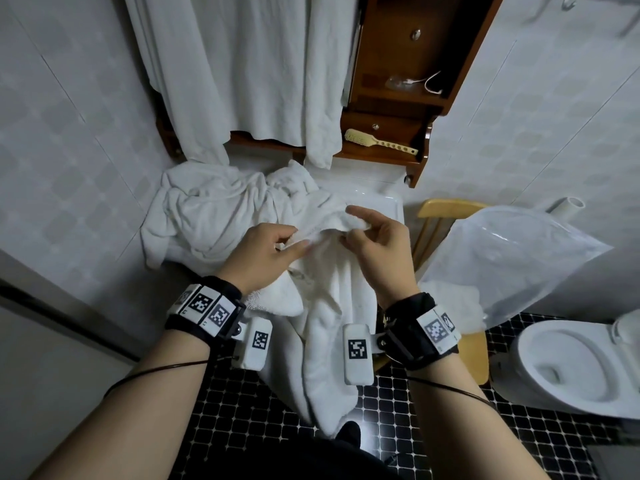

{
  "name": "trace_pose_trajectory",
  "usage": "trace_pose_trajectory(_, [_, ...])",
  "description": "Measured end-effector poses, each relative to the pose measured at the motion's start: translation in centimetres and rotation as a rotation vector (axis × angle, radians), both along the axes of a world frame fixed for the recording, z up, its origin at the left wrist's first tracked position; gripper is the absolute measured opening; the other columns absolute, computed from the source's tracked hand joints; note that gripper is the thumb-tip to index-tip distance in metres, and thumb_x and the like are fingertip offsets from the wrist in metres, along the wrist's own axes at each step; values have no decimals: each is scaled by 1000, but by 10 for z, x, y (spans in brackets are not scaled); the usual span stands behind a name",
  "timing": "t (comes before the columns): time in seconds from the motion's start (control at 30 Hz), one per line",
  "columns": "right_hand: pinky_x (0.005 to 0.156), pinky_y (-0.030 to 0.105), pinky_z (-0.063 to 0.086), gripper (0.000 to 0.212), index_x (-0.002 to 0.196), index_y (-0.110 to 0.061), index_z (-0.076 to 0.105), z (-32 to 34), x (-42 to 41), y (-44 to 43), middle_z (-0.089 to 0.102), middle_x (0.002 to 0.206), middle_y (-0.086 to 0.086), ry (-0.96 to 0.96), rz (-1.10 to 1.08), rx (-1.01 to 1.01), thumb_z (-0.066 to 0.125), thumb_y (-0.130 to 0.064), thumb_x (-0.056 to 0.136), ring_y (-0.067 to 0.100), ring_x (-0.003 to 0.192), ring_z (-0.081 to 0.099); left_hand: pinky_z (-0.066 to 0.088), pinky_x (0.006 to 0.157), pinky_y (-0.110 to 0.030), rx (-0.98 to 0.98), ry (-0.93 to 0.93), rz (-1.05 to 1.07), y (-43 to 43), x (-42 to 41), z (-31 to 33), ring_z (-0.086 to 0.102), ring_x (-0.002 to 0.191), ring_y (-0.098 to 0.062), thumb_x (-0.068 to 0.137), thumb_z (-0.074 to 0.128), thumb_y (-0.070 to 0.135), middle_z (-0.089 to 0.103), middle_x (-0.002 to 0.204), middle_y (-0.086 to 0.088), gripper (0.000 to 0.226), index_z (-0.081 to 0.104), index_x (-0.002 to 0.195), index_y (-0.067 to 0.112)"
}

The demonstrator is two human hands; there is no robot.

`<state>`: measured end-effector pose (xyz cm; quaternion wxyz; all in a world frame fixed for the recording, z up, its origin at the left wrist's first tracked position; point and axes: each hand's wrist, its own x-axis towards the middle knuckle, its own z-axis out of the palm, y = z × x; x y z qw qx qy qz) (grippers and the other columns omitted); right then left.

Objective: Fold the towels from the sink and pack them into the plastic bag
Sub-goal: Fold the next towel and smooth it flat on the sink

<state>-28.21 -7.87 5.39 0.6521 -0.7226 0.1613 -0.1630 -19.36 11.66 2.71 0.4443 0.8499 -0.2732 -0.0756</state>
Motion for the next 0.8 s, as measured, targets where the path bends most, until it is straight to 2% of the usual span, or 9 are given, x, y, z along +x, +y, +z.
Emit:
trace_pose_trajectory(0.07, [71, 26, 57, 27, 105, -21, 81, -2, -4, -7, 78, 84, -2, 87, -88, -384, 69, -13, 82, 10, 73, 72, 35, 64, -34, -48, -7, -14, 1, 1, 5, 40, 65, -13, 88, 64, 58, 47, 67, -14, 56, 53, 70, 6])
trace_pose_trajectory(0.17, [61, 27, 51, 10, 78, -25, 73, -6, -3, -10, 71, 79, 0, 317, -43, -789, 75, -33, 73, 21, 77, 68, 36, 62, -28, -14, 36, -106, -4, -4, 15, 46, 65, -9, 92, 76, 46, 56, 69, -15, 49, 65, 75, 2])
trace_pose_trajectory(0.27, [83, 31, 50, 28, 95, -26, 72, -18, -1, -6, 53, 107, 2, 289, 53, -989, 83, -37, 73, 20, 101, 52, 31, 57, -25, 76, 68, -177, -14, -9, 21, 40, 60, -8, 88, 82, 47, 44, 62, -4, 50, 67, 71, 3])
trace_pose_trajectory(0.33, [86, 15, 44, 34, 108, -22, 70, -18, 0, 1, 56, 107, -3, 24, 189, -871, 75, -9, 77, 8, 98, 54, 27, 55, -26, 69, 77, -188, -17, -11, 23, 35, 57, -7, 88, 83, 45, 36, 58, 5, 47, 60, 58, 17])
trace_pose_trajectory(0.4, [69, 9, 39, 40, 112, -15, 69, -18, 0, 7, 60, 81, -14, -55, 324, -734, 59, 6, 79, 0, 74, 55, 29, 56, -25, 27, 95, -160, -15, -13, 26, 38, 58, -6, 87, 84, 42, 40, 57, 7, 44, 62, 59, 18])
trace_pose_trajectory(0.5, [63, 23, 39, 35, 105, -20, 70, -29, 1, 11, 62, 66, -10, 62, 283, -591, 48, -5, 82, 3, 64, 55, 44, 65, -21, -109, 97, -99, -7, -10, 31, 58, 64, -7, 83, 85, 46, 69, 66, 2, 33, 76, 72, 17])
trace_pose_trajectory(0.63, [79, 25, 49, 42, 116, -32, 72, -34, -1, 8, 74, 93, -5, 182, 366, -221, 51, -27, 80, 5, 77, 63, 51, 72, -26, -314, 82, -11, 6, 1, 32, 65, 63, -17, 85, 73, 66, 71, 66, -5, 55, 72, 72, 13])
trace_pose_trajectory(0.73, [92, 21, 51, 65, 141, -43, 57, -40, -1, 15, 71, 123, -7, 216, 685, -277, 79, -33, 80, -5, 95, 66, 51, 69, -19, -329, 91, -69, 5, 1, 36, 66, 59, -15, 85, 66, 70, 72, 66, -1, 71, 70, 77, 0])
trace_pose_trajectory(0.8, [99, 34, 55, 47, 127, -38, 68, -48, 4, 25, 75, 115, -7, 183, 713, -368, 85, -34, 83, 5, 103, 70, 51, 70, -22, -327, 67, -71, 2, 1, 37, 65, 58, -15, 88, 64, 67, 70, 62, -2, 69, 71, 78, 0])
